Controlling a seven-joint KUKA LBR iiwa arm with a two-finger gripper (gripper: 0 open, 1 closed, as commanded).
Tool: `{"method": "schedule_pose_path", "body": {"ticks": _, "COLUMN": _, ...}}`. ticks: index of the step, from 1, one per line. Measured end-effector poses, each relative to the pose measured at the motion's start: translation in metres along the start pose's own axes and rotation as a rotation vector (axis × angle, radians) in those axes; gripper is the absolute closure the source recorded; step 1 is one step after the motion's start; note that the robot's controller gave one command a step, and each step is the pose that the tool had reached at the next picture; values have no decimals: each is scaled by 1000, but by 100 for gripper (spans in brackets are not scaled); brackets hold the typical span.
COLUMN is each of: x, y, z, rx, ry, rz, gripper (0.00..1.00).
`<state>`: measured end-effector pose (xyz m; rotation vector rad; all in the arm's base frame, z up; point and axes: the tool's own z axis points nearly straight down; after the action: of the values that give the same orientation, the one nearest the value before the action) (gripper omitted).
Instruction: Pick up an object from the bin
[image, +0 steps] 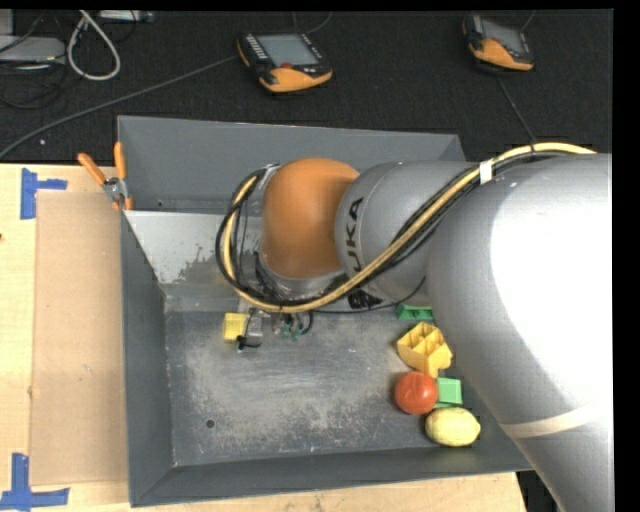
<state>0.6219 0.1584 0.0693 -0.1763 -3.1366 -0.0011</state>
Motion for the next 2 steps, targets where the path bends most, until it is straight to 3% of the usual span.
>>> {"method": "schedule_pose_path", "body": {"ticks": 1, "x": 2, "y": -1, "z": -16, "rx": 2, "ry": 6, "rz": 1, "gripper": 100}}
{"method": "schedule_pose_path", "body": {"ticks": 2, "x": 0, "y": 0, "z": -43, "rx": -1, "ry": -2, "rz": 1, "gripper": 100}}
